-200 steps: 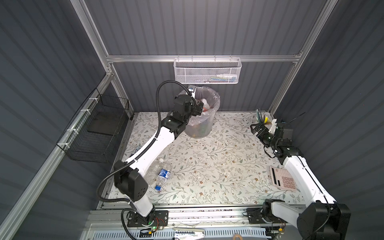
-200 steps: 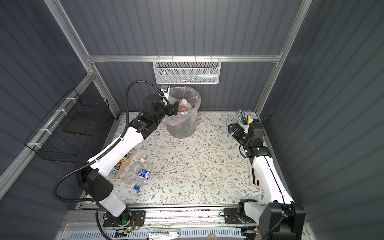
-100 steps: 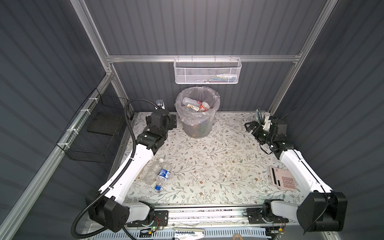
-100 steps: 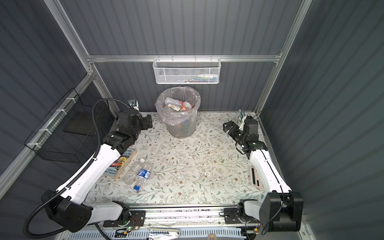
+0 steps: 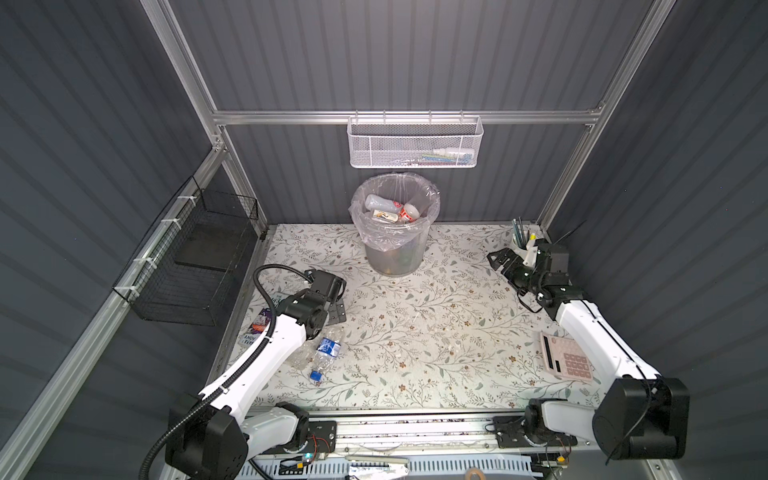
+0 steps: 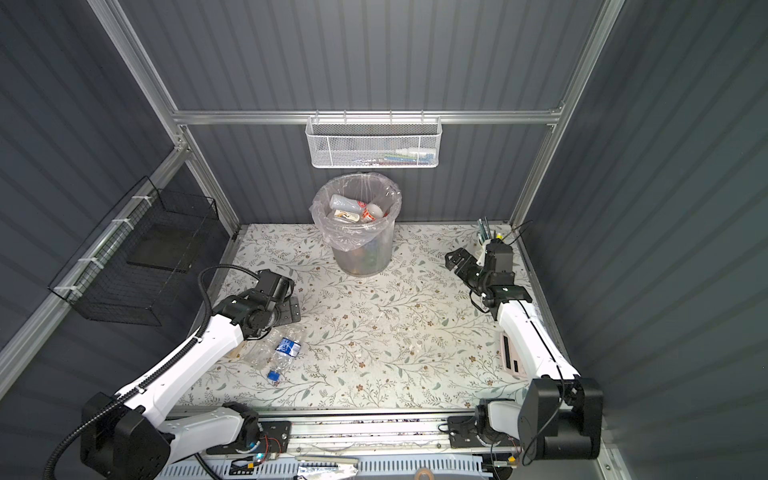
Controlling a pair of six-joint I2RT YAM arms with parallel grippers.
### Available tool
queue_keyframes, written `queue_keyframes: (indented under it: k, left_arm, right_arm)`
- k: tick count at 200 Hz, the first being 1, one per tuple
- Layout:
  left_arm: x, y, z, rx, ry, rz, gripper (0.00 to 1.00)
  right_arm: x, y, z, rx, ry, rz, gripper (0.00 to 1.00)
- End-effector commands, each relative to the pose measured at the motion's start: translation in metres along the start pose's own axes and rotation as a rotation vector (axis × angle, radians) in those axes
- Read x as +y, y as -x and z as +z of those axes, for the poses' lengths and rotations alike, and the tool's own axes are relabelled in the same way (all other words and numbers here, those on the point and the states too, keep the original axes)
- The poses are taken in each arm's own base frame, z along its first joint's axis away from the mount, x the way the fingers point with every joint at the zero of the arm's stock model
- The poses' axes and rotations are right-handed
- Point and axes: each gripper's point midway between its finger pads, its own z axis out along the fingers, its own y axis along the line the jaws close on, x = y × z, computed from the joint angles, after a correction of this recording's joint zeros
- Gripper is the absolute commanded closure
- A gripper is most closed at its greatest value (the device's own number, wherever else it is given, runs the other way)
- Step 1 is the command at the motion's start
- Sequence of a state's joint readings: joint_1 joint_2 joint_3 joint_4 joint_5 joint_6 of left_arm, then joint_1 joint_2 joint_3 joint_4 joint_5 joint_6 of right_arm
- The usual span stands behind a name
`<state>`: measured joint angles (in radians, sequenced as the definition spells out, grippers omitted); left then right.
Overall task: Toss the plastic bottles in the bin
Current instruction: 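Withdraw the left gripper from the bin toward the remaining clear bottles, then lower the left gripper onto the crushed clear bottle and grasp it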
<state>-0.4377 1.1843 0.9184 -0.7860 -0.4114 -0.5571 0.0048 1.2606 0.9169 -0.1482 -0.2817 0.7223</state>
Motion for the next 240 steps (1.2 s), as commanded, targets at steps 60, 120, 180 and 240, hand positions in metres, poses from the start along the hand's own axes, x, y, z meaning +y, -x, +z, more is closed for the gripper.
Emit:
queue_keyframes:
  k: [60, 120, 180, 240]
  left_arm:
    - [-0.014, -0.067, 0.015, 0.169, -0.084, -0.026, 0.01]
    - [-0.026, -0.078, 0.038, 0.202, -0.108, 0.021, 0.01]
    - [-0.043, -0.082, 0.056, 0.236, -0.141, 0.062, 0.05]
    - [-0.05, -0.103, 0.071, 0.304, -0.171, 0.063, 0.11]
  right_arm:
    - [-0.01, -0.01, 0.007, 0.02, -0.012, 0.018, 0.01]
    - [-0.012, -0.013, 0.006, 0.023, -0.02, 0.023, 0.01]
    - [-0.016, -0.015, 0.004, 0.019, -0.03, 0.026, 0.01]
    - [-0.017, -0.015, 0.003, 0.016, -0.033, 0.027, 0.01]
